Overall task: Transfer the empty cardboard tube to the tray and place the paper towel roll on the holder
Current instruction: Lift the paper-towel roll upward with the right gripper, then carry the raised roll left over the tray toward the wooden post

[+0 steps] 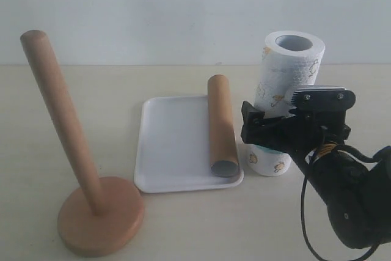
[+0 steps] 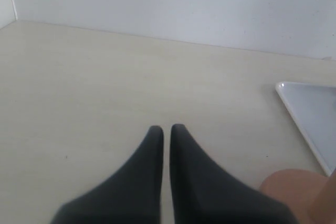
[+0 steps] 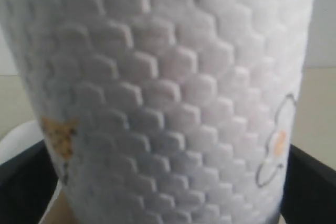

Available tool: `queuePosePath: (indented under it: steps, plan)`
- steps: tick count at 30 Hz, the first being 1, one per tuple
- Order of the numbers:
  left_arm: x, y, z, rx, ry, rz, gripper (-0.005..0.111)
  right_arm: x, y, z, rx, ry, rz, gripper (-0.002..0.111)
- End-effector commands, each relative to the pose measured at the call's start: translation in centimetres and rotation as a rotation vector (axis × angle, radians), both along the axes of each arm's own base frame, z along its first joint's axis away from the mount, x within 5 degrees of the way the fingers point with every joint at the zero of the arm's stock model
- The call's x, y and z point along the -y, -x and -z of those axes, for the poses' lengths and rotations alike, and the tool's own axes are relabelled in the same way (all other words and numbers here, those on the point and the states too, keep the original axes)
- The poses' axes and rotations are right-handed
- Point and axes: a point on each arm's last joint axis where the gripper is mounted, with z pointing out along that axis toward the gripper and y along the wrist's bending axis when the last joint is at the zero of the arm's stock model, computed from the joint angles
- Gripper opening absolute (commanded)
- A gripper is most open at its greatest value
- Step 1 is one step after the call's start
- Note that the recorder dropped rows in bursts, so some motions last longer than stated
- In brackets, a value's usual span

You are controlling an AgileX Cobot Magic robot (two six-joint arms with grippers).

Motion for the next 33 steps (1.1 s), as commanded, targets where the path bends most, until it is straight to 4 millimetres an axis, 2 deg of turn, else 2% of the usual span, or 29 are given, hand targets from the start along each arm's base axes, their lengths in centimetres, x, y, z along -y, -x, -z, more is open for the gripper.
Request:
queuePosePath:
  steps: [1,2,8,9,13,17,23,29,33]
  plan:
    - [0.0,0.0,0.1,-0.002,0.001,-0.002,0.004,-0.1,-0.5,-0.2,0.018,-0.008,0.007,0.085]
    - [0.0,0.0,0.1,-0.002,0.001,-0.002,0.004,-0.1,-0.6,-0.2,0.020,-0.009,0.007,0.076]
    - [0.0,0.0,0.1,-0.002,0.001,-0.002,0.004,-0.2,-0.6,-0.2,0.022,-0.006,-0.006,0.007]
    - [0.0,0.0,0.1,-0.002,0.001,-0.002,0.004,-0.2,-0.6,-0.2,0.021,-0.010,-0.004,0.000]
    - [0.0,0.0,0.1,-0.002,0.001,-0.002,0.004,-0.2,-0.6,-0.7,0.032,-0.019,-0.004,0.000]
    - [0.0,0.0,0.1,-0.002,0.001,-0.002,0.004,-0.5,-0.4,-2.2,0.085,-0.021,-0.045,0.000]
    - [0.0,0.0,0.1,-0.002,0.001,-0.002,0.004,-0.9,0.4,-6.7,0.244,0.000,-0.135,0.000]
    - [0.0,0.0,0.1,-0.002,0.001,-0.002,0.004,0.3,1.6,-10.5,0.230,0.143,-0.105,0.000]
    - [0.0,0.0,0.1,-0.002,0.001,-0.002,0.004,1.1,3.2,-14.0,0.290,0.115,-0.118,0.000]
